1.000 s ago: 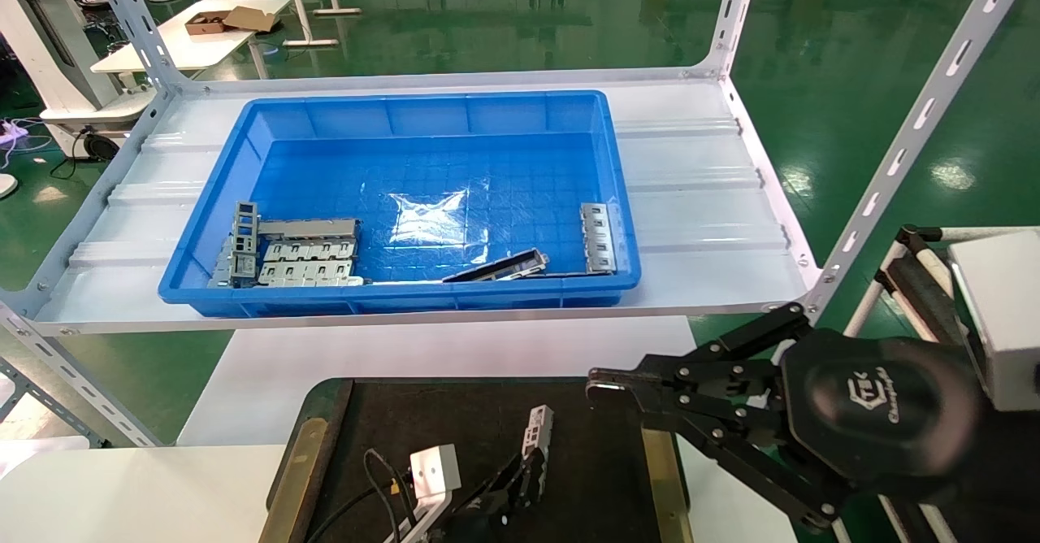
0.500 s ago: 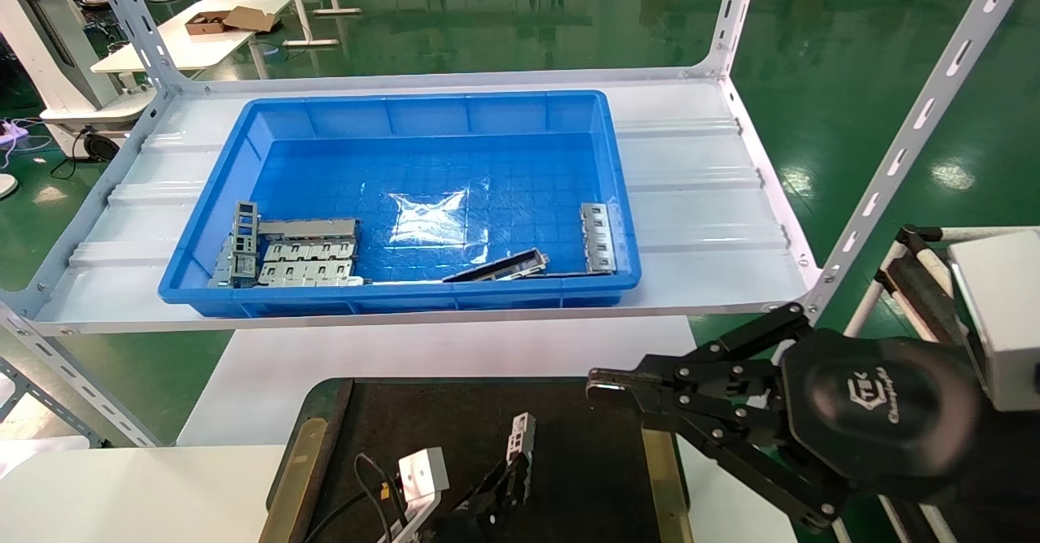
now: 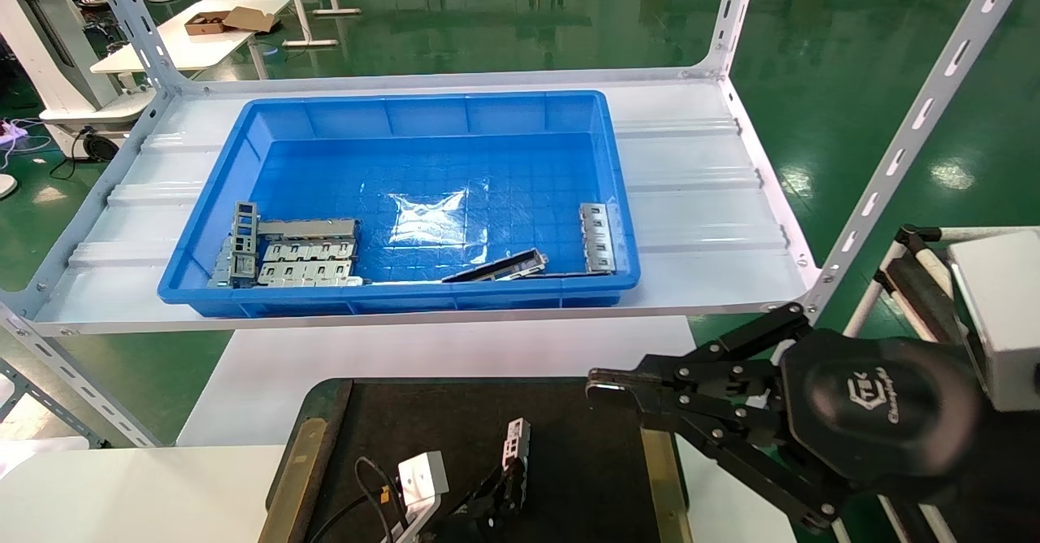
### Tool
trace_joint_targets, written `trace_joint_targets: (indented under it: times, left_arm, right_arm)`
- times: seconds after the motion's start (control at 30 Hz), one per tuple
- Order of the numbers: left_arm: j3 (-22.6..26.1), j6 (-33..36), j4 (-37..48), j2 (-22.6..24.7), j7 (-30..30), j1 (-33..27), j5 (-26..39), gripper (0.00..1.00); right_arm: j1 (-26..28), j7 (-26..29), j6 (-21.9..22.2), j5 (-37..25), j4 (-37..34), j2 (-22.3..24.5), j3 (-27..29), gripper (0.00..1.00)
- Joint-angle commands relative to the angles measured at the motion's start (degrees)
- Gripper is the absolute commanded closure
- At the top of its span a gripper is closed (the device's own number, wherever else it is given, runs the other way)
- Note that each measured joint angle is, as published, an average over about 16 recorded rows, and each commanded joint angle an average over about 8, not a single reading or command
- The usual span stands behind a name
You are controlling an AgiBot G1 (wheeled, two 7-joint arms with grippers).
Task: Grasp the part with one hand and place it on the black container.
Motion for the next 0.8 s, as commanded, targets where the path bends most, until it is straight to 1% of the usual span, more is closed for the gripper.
trace_joint_targets:
  times: [0.03, 0.07, 0.1, 0.13, 0.17, 0.6, 0.8]
  left_arm:
    - [0.5, -0.5, 0.1, 0.0, -0.6, -0.1, 0.4, 0.36]
    - [0.6, -0.7, 0.1, 0.0, -1.0, -0.2, 0.6, 0.23]
    - [0.8, -0.8, 0.1, 0.0, -1.4, -0.3, 0.7, 0.11]
    - [1.0, -0.8, 0.2, 0.0, -1.8, -0.3, 0.8, 0.03]
    - [1.2, -0.9, 0.2, 0.0, -2.2, -0.4, 0.9, 0.00]
    - [4.0, -1.1, -0.9, -0.4, -6.6, -1.7, 3.0, 0.00]
    - [3.7, 1.7, -2.5, -1.8, -6.9, -1.6, 5.0, 0.00]
  right_arm:
    - [0.0, 0.0, 0.0, 0.0, 0.0, 0.0, 0.0, 0.14]
    - [0.0, 0.0, 0.0, 0.0, 0.0, 0.0, 0.0, 0.05]
    - [0.0, 0.0, 0.0, 0.0, 0.0, 0.0, 0.0, 0.00]
    - [0.0, 0.0, 0.0, 0.0, 0.0, 0.0, 0.0, 0.00]
    - [0.0, 0.0, 0.0, 0.0, 0.0, 0.0, 0.0, 0.00]
    - [0.0, 0.0, 0.0, 0.0, 0.0, 0.0, 0.0, 0.00]
    - [0.0, 0.0, 0.0, 0.0, 0.0, 0.0, 0.0, 0.00]
